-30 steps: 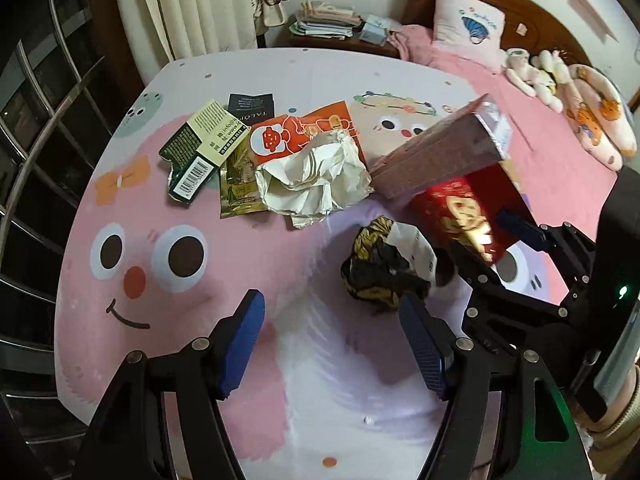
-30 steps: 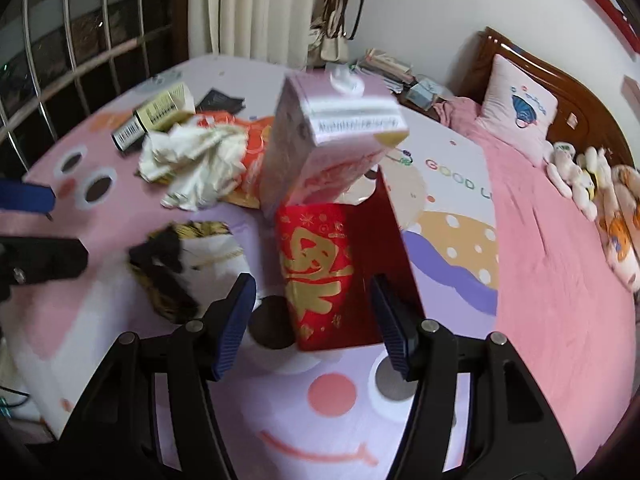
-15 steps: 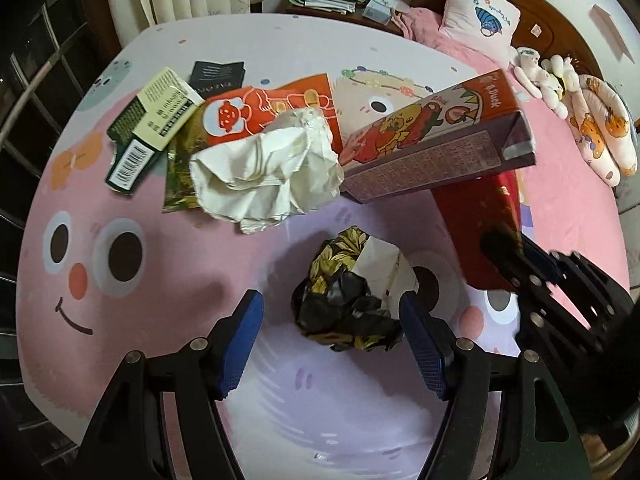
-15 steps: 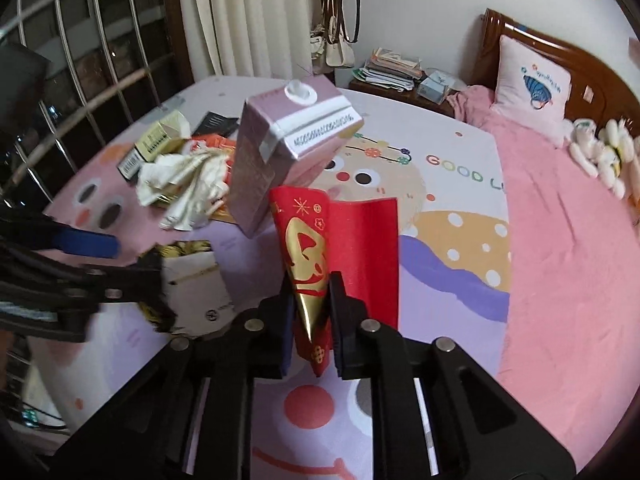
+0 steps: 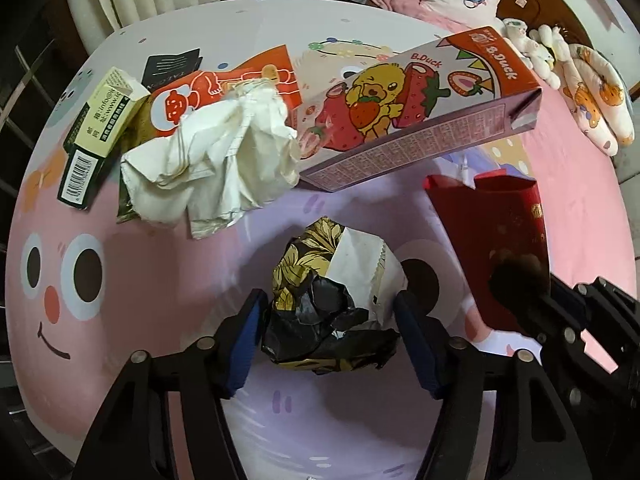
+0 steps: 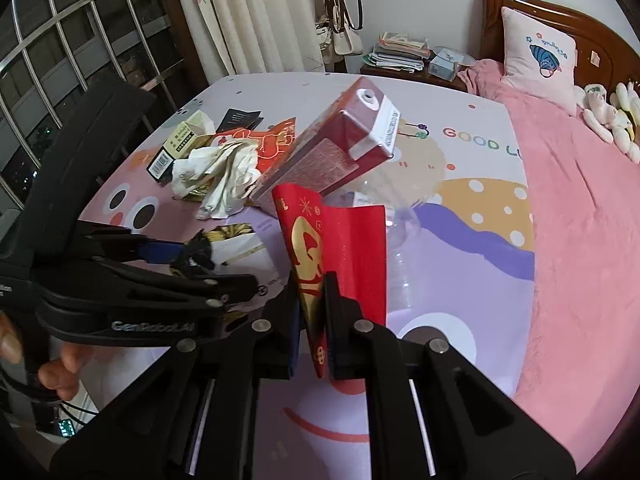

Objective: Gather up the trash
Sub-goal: 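Grasp the black-and-gold crumpled wrapper with left tool while right tool grasps the red envelope, then carry wrapper and red envelope over the bin and open both tools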

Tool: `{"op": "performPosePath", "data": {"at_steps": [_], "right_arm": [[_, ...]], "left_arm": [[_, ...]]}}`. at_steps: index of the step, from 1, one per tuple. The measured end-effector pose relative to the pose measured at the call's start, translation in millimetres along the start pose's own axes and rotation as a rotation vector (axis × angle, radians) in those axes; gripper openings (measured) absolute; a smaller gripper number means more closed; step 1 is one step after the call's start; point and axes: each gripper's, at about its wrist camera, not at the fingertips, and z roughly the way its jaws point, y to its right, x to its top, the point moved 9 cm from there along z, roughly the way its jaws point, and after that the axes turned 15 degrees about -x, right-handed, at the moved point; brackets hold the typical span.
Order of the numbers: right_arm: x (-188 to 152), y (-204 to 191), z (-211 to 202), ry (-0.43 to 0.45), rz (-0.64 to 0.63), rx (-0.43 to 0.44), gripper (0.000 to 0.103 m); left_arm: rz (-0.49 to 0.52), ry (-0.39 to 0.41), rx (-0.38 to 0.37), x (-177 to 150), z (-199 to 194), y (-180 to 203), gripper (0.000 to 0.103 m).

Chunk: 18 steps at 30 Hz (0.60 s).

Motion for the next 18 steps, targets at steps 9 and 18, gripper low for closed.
{"op": "performPosePath", "data": {"at_steps": [9,18], "right_arm": [[-10.3,-17.0,-23.7,-0.004,0.032,-0.003,0.007],[-30.8,-58.5,-72.2,0.008,0.095,-0.03,0.007]], "left_arm": [[0.078,0.04,-0.001,-10.5,-24.8,-0.4,0.052],[0.145,0.109,0.012,-44.0,-100.8,-13.0,0.052]]}}
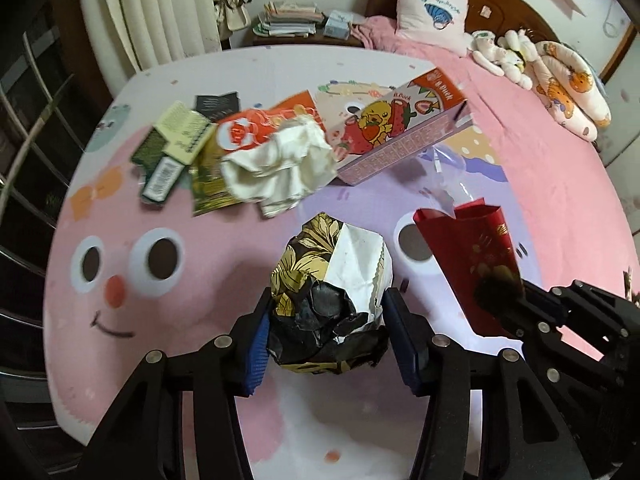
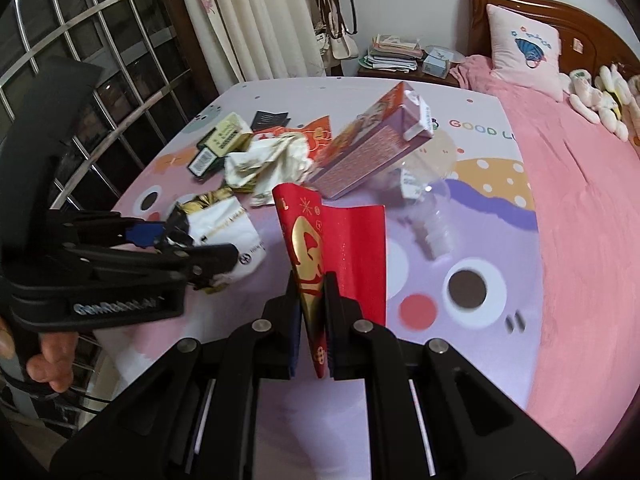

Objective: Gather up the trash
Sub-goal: 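Carry wrapper and red envelope over the bin and open both tools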

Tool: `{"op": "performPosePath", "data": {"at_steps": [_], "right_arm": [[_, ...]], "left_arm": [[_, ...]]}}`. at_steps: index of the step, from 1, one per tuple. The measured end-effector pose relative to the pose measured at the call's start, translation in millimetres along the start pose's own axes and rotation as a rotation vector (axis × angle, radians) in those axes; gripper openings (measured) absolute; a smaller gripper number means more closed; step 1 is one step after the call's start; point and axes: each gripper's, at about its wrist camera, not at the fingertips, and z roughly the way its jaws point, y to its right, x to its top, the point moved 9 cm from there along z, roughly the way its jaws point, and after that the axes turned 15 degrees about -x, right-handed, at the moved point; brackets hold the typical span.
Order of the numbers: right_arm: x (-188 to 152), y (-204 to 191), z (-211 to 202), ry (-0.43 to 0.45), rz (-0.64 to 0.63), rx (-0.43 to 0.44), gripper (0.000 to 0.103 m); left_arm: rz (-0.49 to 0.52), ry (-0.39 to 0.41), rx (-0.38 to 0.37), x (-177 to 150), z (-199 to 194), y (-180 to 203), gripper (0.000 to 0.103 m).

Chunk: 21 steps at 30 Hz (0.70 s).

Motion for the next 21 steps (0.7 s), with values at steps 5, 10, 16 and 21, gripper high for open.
{"op": "performPosePath", "data": {"at_steps": [5,10,16,21], "right_arm": [[-26.9,-31.6,-41.4,0.019,0.077,-0.028,0.007],[-66.3,-70.1,-76.8,0.016,0.159,-0.061,0.007],[-130.9,-121.1,-103.8,-0.036,0.212,-0.094,0.007],[-189.9,-154.3,-111.2,-0.115,0.24,-0.097,0.007]], "left_arm": [[0.088,0.034,-0.001,-39.8,-66.6,-3.0,0.052],[0.172,0.054,0.003,-98.5,-139.9,-8.9,0.052],[0.223,0.062,-0.016,-162.0,-183.4,-29.7,0.053],[0.237,0.004,-0.038,-218.9,-191.0,-49.2,0.053]]}}
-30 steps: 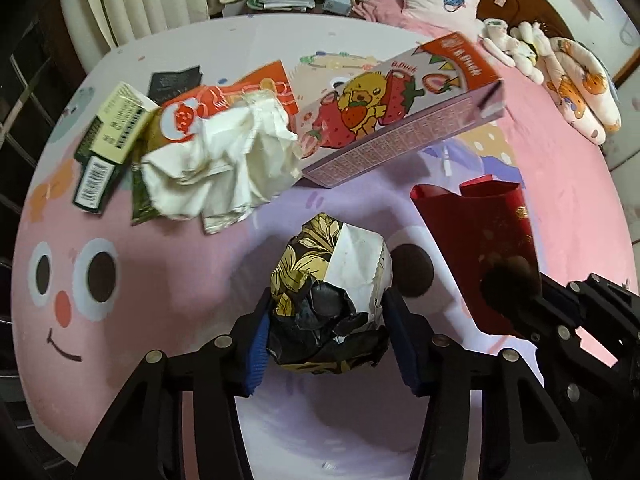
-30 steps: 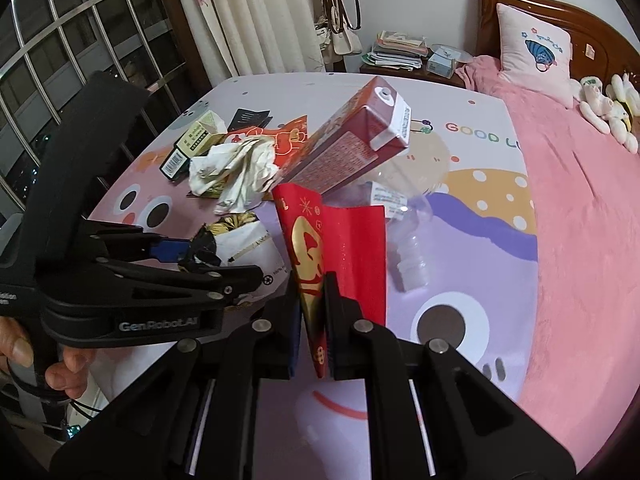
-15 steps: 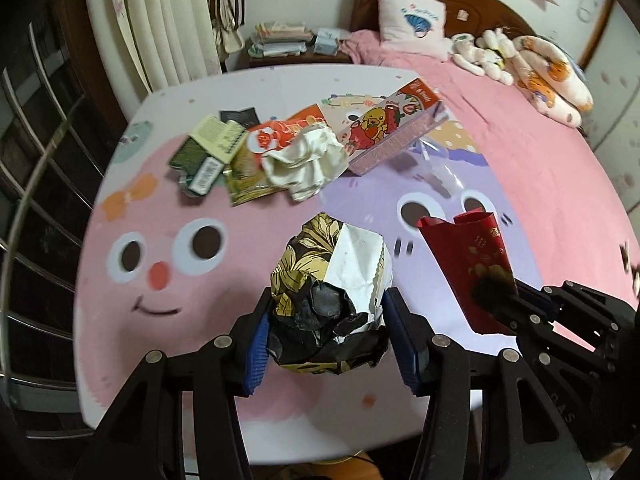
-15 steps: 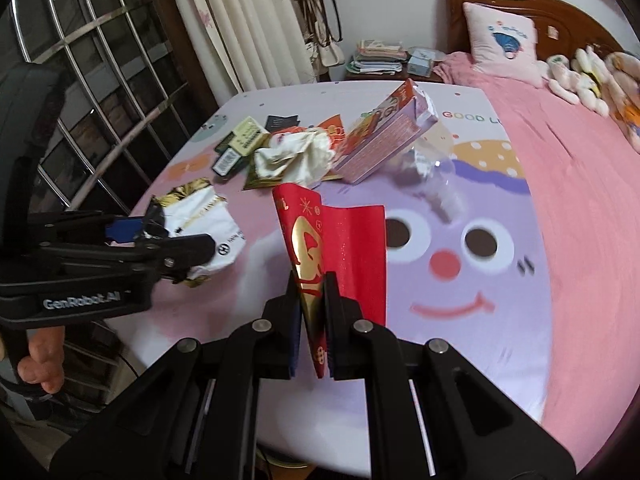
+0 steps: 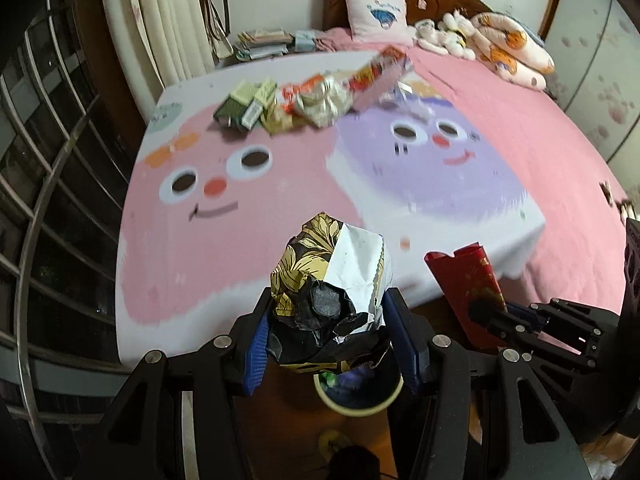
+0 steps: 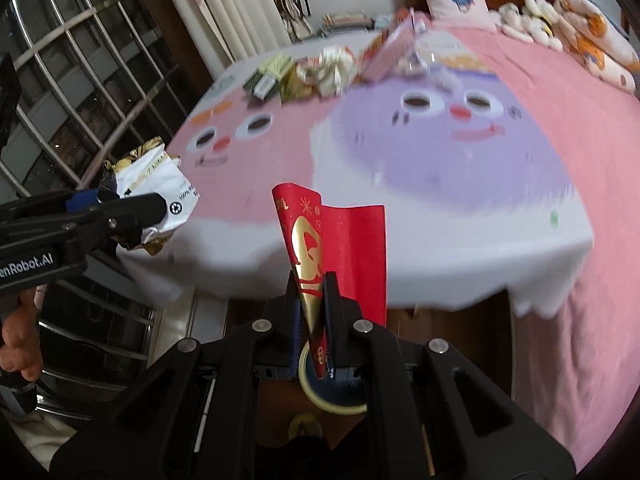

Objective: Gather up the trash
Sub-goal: 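Carry wrapper and red envelope over the bin and open both tools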

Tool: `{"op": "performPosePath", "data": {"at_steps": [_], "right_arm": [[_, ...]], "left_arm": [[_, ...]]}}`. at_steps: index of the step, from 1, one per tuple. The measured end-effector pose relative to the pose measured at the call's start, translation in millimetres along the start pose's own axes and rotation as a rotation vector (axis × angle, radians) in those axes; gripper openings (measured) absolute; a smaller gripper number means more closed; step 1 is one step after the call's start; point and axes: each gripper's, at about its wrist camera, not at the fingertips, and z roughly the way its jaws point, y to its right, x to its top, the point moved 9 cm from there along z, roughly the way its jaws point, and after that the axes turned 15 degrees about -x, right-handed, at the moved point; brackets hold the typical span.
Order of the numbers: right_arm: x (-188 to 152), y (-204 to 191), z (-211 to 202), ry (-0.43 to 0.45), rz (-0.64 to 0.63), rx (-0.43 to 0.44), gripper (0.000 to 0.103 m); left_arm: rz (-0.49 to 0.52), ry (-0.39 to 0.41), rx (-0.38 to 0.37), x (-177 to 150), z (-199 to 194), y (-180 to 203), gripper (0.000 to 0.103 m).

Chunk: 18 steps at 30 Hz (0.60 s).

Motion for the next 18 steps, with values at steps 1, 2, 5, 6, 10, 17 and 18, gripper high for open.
{"op": "performPosePath", "data": {"at_steps": [1,2,5,6,10,17,18], "right_arm": [[-12.1,-2.7,1.4,-0.021,0.004,0.001,0.007],[-24.6,-5.6,3.3,-0.044,0.006,0.004,0.007],[-55.8,-11.6,10.6,-0.1,-0.001,0.001,0.007],[-66.6,-12.7,14.3,-0.118,-0.003,0.001,0.007],[-101.4,-11.3,40.2,-0.185,0.027,0.005,0.007],[-161.4,-3.5,125.8,-0.295,0.093,0.014,0.007],[-170.3,-1.9,142.8,-0.314,0.11,0.017,0.007]], "left_arm": [[0.0,-0.014,-0.002,-9.1,1.6,-0.7,0.053],[-0.009,-0.034,-0.011,-23.1,3.1,-1.9,0.053],[-0.022,-0.066,-0.03,-46.7,11.6,-1.2,0.053],[-0.021,-0.072,-0.035,-55.0,15.6,-0.5,0.053],[-0.008,-0.12,-0.043,-86.9,44.8,3.7,0.053],[0.005,-0.232,-0.039,-148.3,131.4,-3.0,0.053],[0.009,-0.25,-0.033,-159.3,149.7,-6.5,0.053]]}}
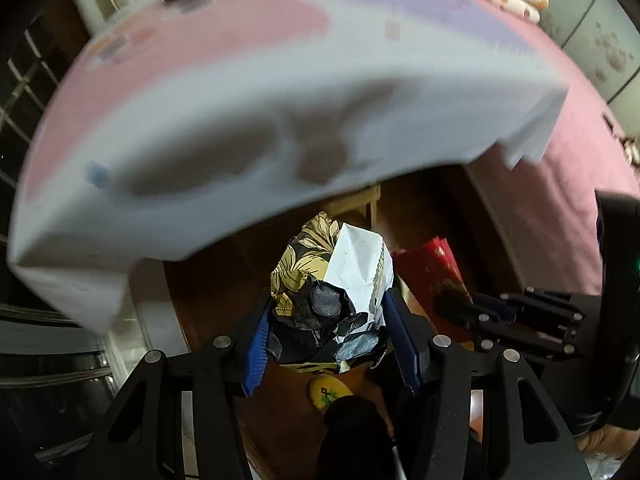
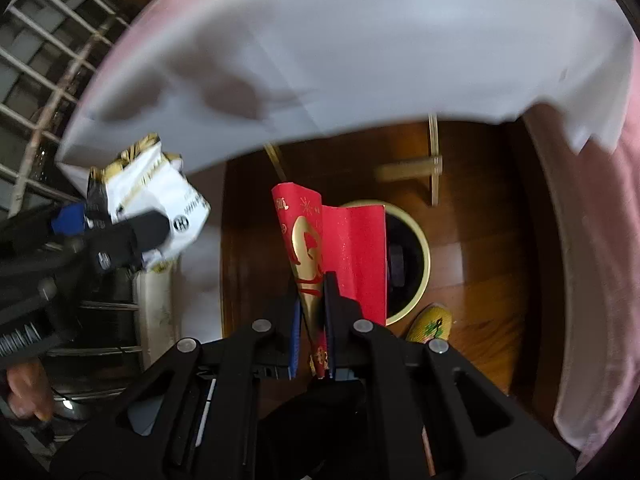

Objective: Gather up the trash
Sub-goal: 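Carry wrapper and red envelope over the bin and open both tools, then raise both tools back over the table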

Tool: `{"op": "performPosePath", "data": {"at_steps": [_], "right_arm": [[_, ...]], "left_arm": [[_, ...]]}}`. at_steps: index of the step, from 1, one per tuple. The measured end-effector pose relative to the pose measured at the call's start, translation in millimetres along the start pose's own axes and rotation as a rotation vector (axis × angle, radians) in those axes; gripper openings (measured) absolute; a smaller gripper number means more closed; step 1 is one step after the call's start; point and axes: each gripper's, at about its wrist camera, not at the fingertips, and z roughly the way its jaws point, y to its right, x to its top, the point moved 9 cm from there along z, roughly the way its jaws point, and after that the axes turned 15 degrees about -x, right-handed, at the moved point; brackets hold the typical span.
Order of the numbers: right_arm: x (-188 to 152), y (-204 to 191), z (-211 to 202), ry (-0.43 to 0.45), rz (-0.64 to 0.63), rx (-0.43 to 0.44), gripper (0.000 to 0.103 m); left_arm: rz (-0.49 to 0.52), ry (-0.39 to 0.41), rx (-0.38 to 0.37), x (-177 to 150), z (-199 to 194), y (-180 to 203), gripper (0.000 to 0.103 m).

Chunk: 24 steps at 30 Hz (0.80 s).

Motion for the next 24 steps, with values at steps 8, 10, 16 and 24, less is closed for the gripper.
{"op": "performPosePath", "data": {"at_steps": [8,10,16,24], "right_arm": [[-22.0,25.1,141.3,-0.102,0.081,-0.004,0.008],[-26.9,29.5,169.2,-0.123,0.089,0.004,0.008],[-22.4,42.9,218.2,-0.145,0.12,0.01,0.041],[-12.1,49.2,211.2,-0.13,0.119,0.009,0.049]], "left_arm": [[-0.051,-0.074,0.004,-23.0,130.5,-34.2,0.056],[-0.061,-0.08,0.007,-24.7,156.0,-42.9,0.06],[-0.087,-0.104,0.024,-25.6,206.3,-64.5,0.09],[-0.105,-0.075,0.052,-18.6,201.8,-70.5,0.095]]}}
